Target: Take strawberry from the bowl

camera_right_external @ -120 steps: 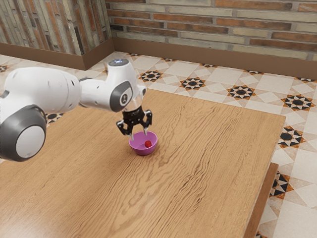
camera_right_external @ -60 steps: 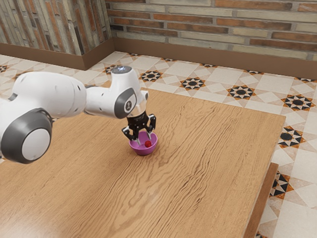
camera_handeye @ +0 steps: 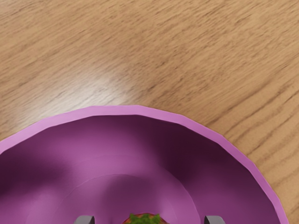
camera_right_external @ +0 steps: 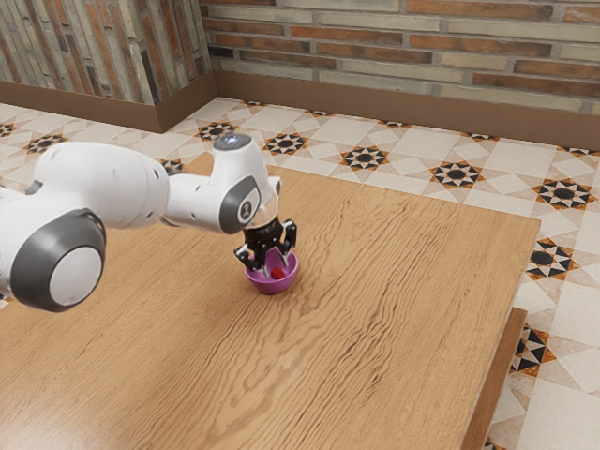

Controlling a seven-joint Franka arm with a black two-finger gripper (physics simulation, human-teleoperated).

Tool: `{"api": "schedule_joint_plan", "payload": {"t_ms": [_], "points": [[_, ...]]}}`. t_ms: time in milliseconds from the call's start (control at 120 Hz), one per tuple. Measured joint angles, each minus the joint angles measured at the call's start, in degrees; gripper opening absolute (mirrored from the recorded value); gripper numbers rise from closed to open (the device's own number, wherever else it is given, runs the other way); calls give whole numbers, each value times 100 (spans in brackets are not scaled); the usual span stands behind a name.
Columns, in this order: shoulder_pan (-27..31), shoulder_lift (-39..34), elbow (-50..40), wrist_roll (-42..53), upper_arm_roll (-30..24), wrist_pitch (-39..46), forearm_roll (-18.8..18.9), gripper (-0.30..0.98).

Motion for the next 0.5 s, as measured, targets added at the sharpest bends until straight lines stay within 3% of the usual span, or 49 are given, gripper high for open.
{"api": "schedule_joint_plan", "payload": {"t_ms": [233,500], "points": [[0,92,0,-58,0,54,-1,24],[0,90,0,-107,0,50,2,10]]}}
